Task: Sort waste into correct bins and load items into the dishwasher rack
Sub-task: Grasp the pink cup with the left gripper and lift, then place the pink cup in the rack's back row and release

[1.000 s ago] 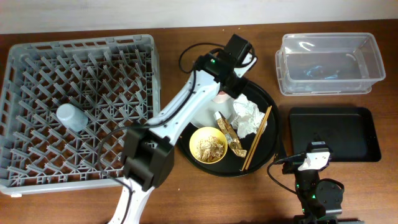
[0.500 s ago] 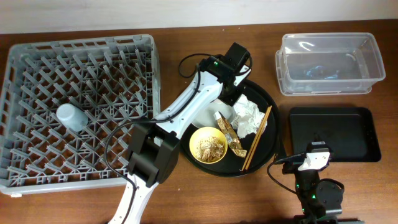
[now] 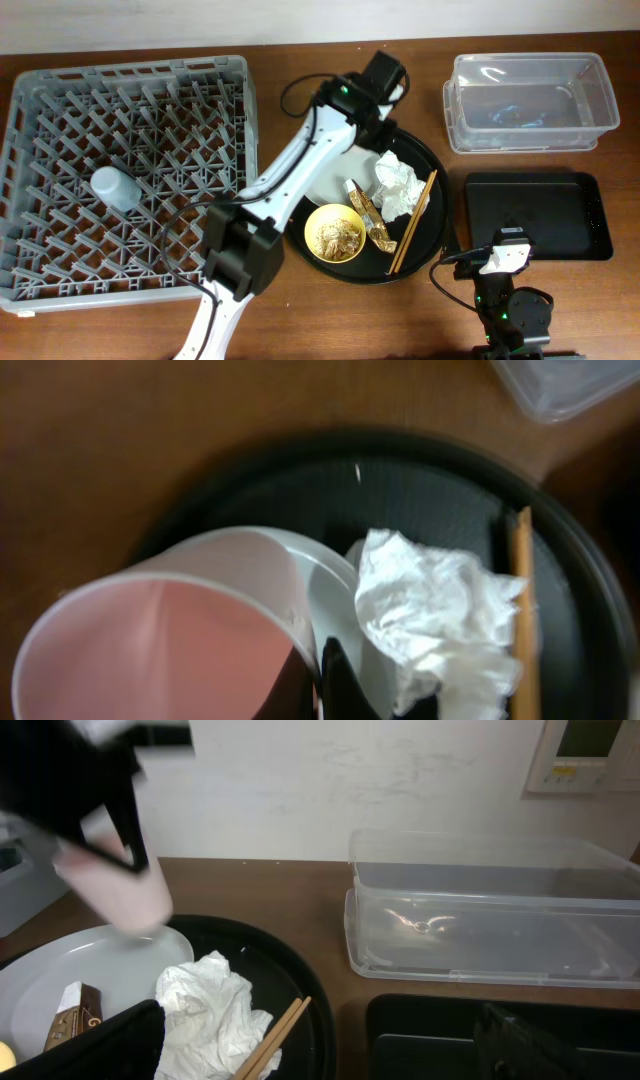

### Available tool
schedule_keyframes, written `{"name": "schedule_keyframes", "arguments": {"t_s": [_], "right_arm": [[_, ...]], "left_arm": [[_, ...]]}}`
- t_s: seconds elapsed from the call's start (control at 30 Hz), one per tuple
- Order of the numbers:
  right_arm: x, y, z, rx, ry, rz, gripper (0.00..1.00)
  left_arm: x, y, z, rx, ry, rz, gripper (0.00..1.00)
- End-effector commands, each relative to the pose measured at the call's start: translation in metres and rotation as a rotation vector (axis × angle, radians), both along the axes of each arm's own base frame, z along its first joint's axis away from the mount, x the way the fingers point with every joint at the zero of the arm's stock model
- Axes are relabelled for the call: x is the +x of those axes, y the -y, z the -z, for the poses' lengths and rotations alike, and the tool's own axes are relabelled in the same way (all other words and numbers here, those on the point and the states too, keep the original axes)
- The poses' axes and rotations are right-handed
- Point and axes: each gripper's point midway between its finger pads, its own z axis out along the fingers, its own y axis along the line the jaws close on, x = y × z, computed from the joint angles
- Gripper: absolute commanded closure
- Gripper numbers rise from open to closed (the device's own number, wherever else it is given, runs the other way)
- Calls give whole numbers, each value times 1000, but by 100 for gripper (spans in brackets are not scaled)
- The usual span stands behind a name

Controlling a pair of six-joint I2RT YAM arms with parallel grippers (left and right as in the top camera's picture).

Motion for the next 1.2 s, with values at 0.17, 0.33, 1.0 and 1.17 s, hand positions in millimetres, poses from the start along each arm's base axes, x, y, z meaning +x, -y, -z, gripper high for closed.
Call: {"name": "schedule_keyframes", "arguments": {"t_s": [0.17, 0.33, 1.0, 1.17], "right_arm": [[0, 3, 3, -7, -3, 12, 1], [0, 3, 3, -7, -3, 12, 1], [0, 3, 3, -7, -3, 12, 1], [0, 3, 3, -7, -3, 12, 1]], "left_arm": [[13, -143, -143, -197, 38, -516, 100], [0, -251, -129, -183, -140, -791, 100], [102, -371, -100, -749, -28, -705, 100], [106, -386, -60, -867, -149, -711, 100]]}}
